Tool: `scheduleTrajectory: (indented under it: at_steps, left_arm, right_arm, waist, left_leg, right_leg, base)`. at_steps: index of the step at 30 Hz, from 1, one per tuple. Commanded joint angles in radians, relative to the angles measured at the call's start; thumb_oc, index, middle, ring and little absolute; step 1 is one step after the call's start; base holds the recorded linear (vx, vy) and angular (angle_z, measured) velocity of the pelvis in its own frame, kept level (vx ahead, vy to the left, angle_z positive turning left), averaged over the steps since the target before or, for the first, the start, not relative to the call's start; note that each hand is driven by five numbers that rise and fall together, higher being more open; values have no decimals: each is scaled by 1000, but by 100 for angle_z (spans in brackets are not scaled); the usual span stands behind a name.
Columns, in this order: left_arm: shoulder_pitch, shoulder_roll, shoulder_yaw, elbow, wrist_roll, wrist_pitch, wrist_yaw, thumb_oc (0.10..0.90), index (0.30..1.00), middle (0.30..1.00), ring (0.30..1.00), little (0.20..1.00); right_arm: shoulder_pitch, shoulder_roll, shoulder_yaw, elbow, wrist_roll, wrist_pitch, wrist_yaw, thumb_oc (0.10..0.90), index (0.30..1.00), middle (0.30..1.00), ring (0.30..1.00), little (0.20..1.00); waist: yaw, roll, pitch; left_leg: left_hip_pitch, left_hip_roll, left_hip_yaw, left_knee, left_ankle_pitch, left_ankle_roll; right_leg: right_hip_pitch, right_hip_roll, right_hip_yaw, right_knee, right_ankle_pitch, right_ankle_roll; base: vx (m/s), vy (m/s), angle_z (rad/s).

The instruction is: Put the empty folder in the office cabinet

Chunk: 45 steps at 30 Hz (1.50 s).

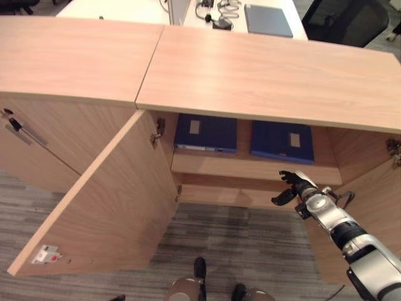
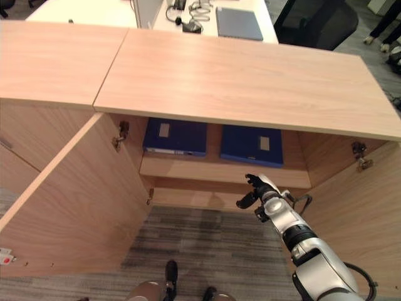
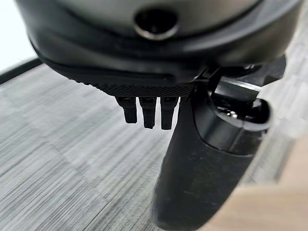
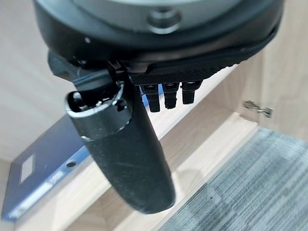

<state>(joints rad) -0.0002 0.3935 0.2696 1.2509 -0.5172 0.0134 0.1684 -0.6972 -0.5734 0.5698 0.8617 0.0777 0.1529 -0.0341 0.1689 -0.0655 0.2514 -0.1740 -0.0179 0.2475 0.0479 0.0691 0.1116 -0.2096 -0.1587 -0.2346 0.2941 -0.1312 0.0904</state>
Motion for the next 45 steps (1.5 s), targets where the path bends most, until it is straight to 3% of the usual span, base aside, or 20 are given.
scheduleTrajectory:
  at_steps: [1,2,5,10,23,26,30,32,37,41,45]
  left_arm:
    - [35,61,13,58,-31,-33,61,800,900,900,900,900]
    - [29,62,14,63,-44,-34,68,800,900,900,900,900]
    - [12,62,5,72,-49,-37,69,800,900,900,900,900]
    - [-8,48,-29,70,-50,-47,71,800,900,900,900,900]
    - [-61,53,-65,106,-80,-54,85,800,900,900,900,900]
    - [-63,48,-60,120,-83,-50,85,800,900,900,900,900]
    - [-54,43,-40,130,-87,-45,88,800,900,900,900,900]
    - [-35,42,-12,130,-91,-40,88,800,900,900,900,900]
    - [-11,54,18,122,-66,-36,77,800,900,900,900,900]
    - [-15,65,14,116,-62,-39,74,800,900,900,900,900]
    - [-39,81,-17,110,-76,-52,75,800,900,900,900,900]
  right_arm:
    - [-125,-74,-11,28,-54,-38,-88,800,900,900,900,900]
    - [-178,-74,11,52,-68,-34,-99,800,900,900,900,900]
    - [-220,-81,32,90,-72,-31,-114,800,900,900,900,900]
    - [-280,-84,77,167,-81,-34,-129,800,900,900,900,900]
    - [-424,-104,139,265,-109,-45,-182,800,900,900,900,900]
    - [-453,-126,149,220,-115,-50,-204,800,900,900,900,900]
    - [-463,-174,159,34,-136,-56,-217,800,900,900,900,900]
    - [-445,-242,163,-149,-167,-61,-205,800,900,900,900,900]
    - [-395,-345,114,-307,-183,-74,-185,800,900,900,900,900]
    - [-417,-350,134,-254,-175,-73,-175,800,900,900,900,900]
    - [-509,-285,207,-88,-126,-70,-151,800,900,900,900,900]
  waist:
    - [-3,18,28]
    - [-7,23,57]
    - [-14,19,86]
    - [-8,20,104]
    - [-9,12,103]
    - [-15,4,107]
    - [-35,-14,106]
    - [-52,-29,106]
    - [-67,-45,104]
    - [-62,-47,108]
    - [-47,-44,125]
  left_leg:
    - [-11,-30,-101,-8,-59,-68]
    - [-23,-30,-104,5,-65,-66]
    - [-54,-40,-119,31,-71,-65]
    - [-97,-44,-135,33,-67,-78]
    - [-129,-21,-175,-66,0,-124]
    - [-123,-16,-177,-82,4,-130]
    - [-120,-9,-180,-97,7,-134]
    - [-107,-4,-178,-107,2,-136]
    - [-104,-2,-178,-114,-1,-136]
    - [-106,-2,-177,-112,-3,-137]
    - [-125,-2,-178,-99,-4,-139]
  right_leg:
    - [-18,28,14,-43,98,10]
    - [-71,37,40,-70,134,15]
    - [-97,46,77,-116,171,18]
    - [-92,64,66,-194,205,6]
    - [-116,94,21,-254,206,-4]
    - [-116,102,17,-255,200,-7]
    - [-117,110,16,-260,194,-10]
    - [-110,117,14,-261,186,-10]
    - [-109,119,11,-267,189,-8]
    - [-111,120,11,-270,192,-7]
    - [-123,123,13,-268,193,-11]
  base:
    - [-37,-30,-16]
    - [-24,-20,-7]
    - [-8,-67,-15]
    - [29,-90,8]
    - [80,-115,14]
    - [73,-78,10]
    - [66,-55,5]
    - [74,-49,0]
    - [22,-20,-1]
    - [9,-13,-2]
    - [4,-22,-9]
